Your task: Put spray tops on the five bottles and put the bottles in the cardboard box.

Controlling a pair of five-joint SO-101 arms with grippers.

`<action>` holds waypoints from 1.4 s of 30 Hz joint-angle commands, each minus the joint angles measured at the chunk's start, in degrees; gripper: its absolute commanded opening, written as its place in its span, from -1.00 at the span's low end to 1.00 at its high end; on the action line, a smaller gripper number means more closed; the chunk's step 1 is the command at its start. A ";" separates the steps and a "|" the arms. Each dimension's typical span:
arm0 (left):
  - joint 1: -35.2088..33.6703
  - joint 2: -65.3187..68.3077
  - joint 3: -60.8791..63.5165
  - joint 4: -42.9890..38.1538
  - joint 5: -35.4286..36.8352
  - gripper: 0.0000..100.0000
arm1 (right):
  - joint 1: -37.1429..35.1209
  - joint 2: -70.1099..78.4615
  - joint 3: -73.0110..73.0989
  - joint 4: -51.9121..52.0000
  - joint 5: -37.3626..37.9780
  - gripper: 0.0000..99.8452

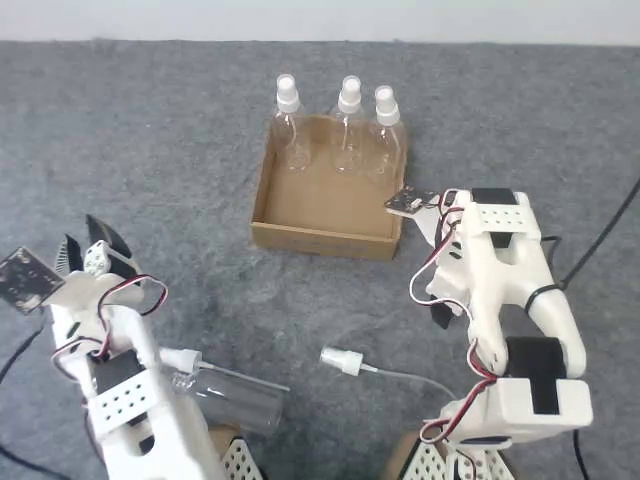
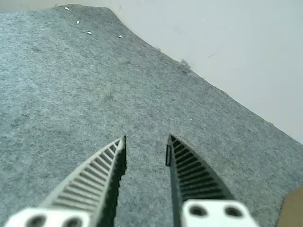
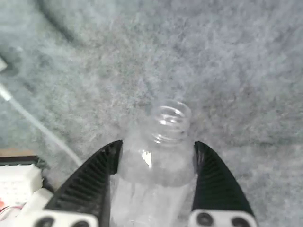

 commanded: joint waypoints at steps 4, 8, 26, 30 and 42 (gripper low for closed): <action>0.26 -1.23 -1.80 -1.85 -0.44 -0.73 | 0.22 -9.89 -3.34 5.23 -1.05 -0.93; 0.26 -1.23 -1.80 -1.85 -0.44 -0.73 | -0.22 -14.02 -3.52 7.60 -1.14 -0.93; 0.26 -1.23 -1.80 -1.85 -0.44 -0.73 | -14.02 -29.41 -3.25 5.93 -21.71 -0.94; 0.26 -1.23 -1.80 -1.85 -0.44 -0.73 | -17.36 -32.48 -1.58 5.76 -21.80 -0.94; 0.26 -1.23 -1.80 -1.58 -0.44 -0.73 | -18.68 -43.38 7.30 -4.18 -22.15 -0.94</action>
